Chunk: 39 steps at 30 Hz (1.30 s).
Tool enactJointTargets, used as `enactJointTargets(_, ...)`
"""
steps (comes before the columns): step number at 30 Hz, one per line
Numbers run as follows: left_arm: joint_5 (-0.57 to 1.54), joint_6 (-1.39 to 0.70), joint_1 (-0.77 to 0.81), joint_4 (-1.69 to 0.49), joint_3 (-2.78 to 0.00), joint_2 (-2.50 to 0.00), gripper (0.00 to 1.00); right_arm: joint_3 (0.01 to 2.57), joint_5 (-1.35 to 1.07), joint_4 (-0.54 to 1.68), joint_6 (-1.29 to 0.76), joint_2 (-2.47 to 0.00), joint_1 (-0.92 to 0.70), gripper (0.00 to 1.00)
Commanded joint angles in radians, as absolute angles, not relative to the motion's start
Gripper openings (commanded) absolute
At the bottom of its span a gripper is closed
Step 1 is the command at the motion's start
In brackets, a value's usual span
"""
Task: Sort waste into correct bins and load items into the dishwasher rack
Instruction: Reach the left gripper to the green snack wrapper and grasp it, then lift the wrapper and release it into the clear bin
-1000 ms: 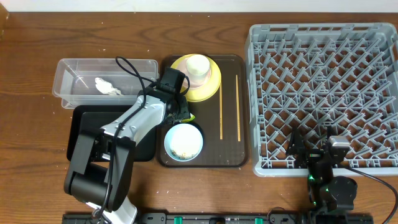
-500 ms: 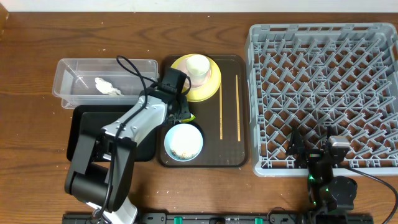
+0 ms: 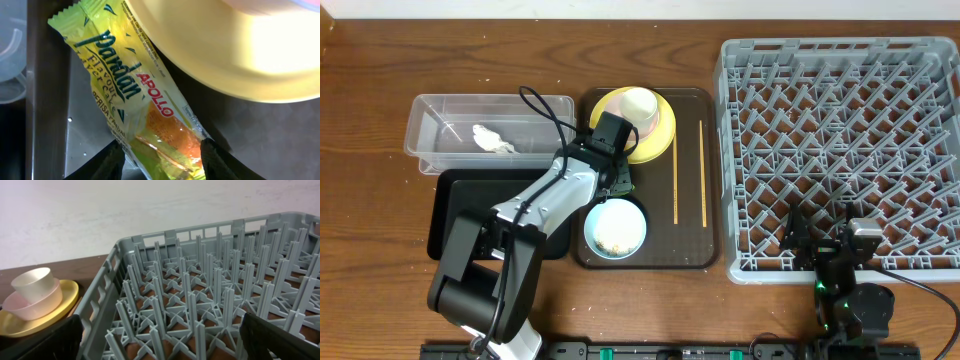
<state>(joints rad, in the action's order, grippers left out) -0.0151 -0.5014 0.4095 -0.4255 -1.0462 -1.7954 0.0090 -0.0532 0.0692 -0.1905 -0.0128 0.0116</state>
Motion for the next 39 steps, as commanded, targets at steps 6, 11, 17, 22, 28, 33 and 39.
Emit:
enactJointTargets(6,-0.054,-0.514,0.412,-0.394,-1.002,-1.811,0.52,0.006,-0.057,0.070,-0.186,-0.009,0.020,0.99)
enactJointTargets(11,-0.054,-0.514,0.412,-0.347,-0.970,-1.811,0.48,0.006,-0.057,0.070,-0.186,-0.009,0.020,0.99)
enactJointTargets(17,-0.054,-0.514,0.412,-0.315,-0.950,-1.811,0.44,0.006,-0.057,0.071,-0.186,-0.009,0.020,0.99)
enactJointTargets(22,-0.053,-0.514,0.412,-0.315,-0.950,-1.811,0.31,0.006,-0.057,0.070,-0.186,-0.009,0.020,0.99)
enactJointTargets(28,-0.041,-0.514,0.412,-0.321,-0.954,-1.775,0.10,0.006,-0.057,0.070,-0.186,-0.009,0.020,0.99)
enactJointTargets(33,-0.010,-0.514,0.412,-0.337,-0.967,-1.650,0.06,0.006,-0.057,0.070,-0.186,-0.009,0.020,0.99)
enactJointTargets(39,-0.008,-0.514,0.412,-0.343,-0.967,-1.420,0.06,0.006,-0.057,0.070,-0.186,-0.009,0.020,0.99)
